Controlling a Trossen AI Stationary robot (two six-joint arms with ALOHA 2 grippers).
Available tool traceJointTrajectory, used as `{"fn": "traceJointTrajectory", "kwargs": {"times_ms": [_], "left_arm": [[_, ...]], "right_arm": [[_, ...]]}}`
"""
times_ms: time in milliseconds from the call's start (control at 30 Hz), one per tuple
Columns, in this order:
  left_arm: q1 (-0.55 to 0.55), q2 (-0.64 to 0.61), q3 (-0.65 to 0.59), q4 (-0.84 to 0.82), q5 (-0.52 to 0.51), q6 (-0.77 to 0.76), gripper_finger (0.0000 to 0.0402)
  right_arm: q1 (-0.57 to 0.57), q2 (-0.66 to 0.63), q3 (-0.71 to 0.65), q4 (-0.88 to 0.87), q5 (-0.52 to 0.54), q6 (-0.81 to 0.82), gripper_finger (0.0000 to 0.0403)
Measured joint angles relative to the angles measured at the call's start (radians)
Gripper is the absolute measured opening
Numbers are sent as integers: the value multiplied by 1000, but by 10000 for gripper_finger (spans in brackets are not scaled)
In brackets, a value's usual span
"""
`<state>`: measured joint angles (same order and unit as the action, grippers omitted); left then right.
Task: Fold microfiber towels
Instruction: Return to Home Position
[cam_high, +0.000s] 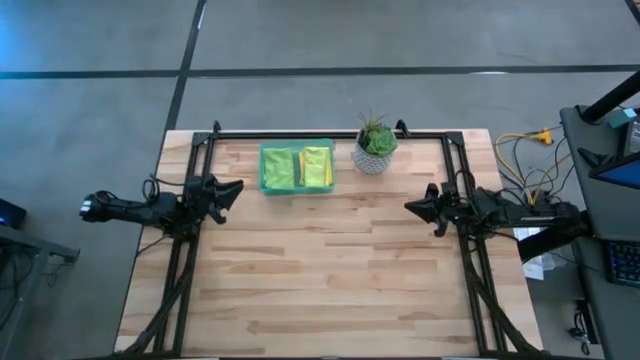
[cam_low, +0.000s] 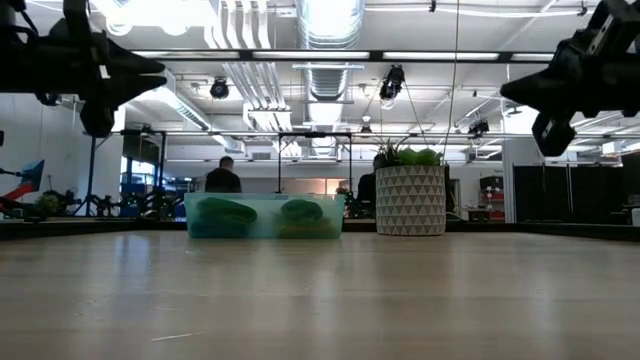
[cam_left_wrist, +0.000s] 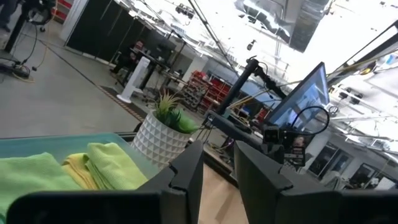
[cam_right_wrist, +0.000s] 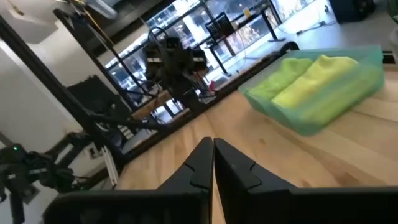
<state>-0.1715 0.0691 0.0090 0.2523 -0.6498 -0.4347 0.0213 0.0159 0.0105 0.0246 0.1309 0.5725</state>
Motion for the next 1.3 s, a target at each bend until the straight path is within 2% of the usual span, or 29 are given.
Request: {"fn": "traceJointTrajectory", "kwargs": {"times_ms": [1300], "left_arm": [[0,16,-2,0,0,2,77]], "right_arm": [[0,32,1,-2,0,4,9]]}}
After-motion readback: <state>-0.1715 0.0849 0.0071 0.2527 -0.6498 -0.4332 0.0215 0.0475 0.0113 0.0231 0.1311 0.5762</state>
